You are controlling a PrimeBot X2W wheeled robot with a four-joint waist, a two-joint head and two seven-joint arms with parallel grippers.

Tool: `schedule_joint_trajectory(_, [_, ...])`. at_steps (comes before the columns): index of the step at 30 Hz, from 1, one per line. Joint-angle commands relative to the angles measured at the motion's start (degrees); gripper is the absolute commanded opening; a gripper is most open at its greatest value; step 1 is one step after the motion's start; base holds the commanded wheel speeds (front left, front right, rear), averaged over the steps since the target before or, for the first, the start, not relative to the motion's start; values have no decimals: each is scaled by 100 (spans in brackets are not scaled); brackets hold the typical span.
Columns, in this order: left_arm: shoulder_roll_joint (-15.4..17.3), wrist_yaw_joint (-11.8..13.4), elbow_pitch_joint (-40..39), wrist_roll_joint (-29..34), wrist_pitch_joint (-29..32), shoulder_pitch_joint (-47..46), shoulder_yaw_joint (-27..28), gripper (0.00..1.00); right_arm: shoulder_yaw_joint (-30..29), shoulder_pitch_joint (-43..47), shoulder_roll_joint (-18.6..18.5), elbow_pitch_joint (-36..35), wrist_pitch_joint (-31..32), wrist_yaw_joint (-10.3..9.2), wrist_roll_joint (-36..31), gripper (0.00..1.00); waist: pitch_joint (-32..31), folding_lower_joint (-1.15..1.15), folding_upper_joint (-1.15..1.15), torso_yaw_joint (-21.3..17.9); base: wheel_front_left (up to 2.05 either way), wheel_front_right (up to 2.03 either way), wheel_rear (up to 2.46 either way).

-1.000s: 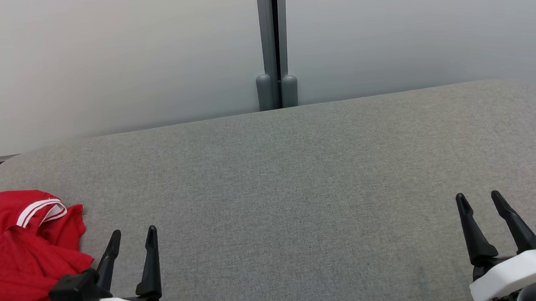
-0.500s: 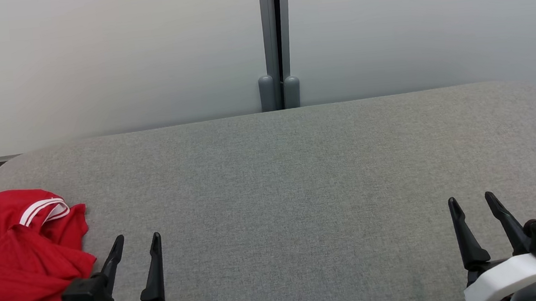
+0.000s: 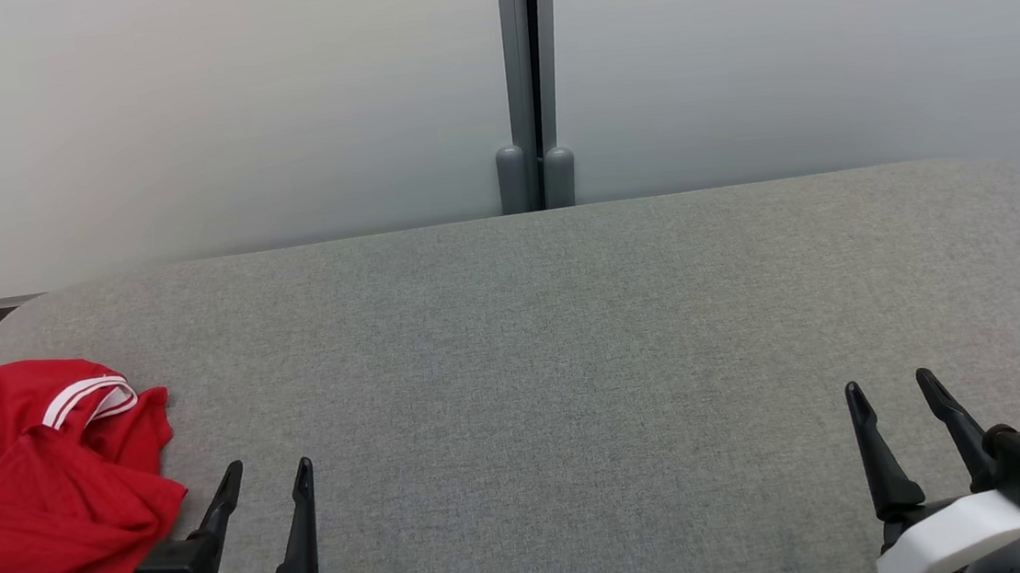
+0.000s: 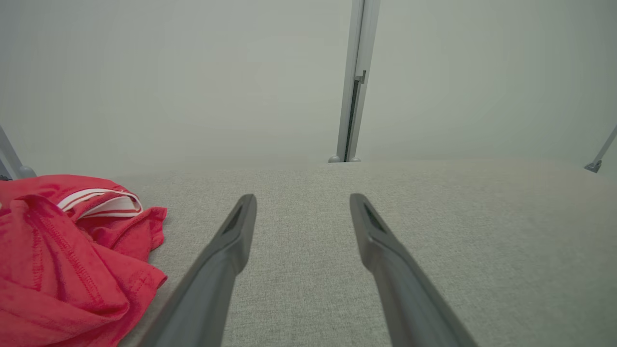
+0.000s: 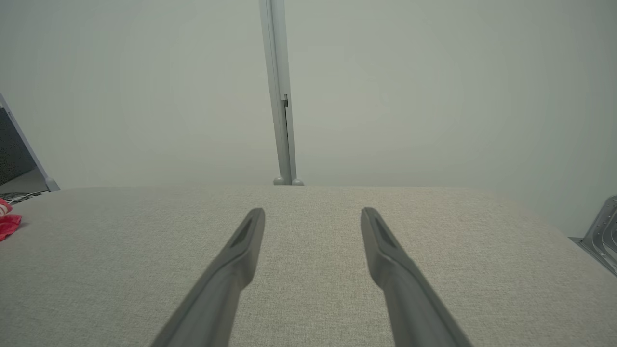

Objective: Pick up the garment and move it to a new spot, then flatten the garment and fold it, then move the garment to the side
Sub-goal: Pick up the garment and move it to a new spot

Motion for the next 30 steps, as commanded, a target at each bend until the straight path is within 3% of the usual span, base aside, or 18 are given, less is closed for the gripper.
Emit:
schedule_joint_trajectory(1, [19, 3, 25, 113, -54, -32, 16, 100, -12, 72, -21, -15, -51, 0, -84, 100, -1, 0, 0, 5, 0, 0, 0])
schedule_joint_trajectory(21, [-65, -50, 102, 61, -46, -133, 119, 100, -77, 24, -35, 12, -4, 0, 69, 100, 16, 0, 0, 82, 0, 0, 0])
schedule_joint_trajectory(30, [-68, -11, 109, 54, -44, -286, 199, 100, -98, 63, -71, -182, 24, 0, -12, 100, 55, 0, 0, 720, 0, 0, 0])
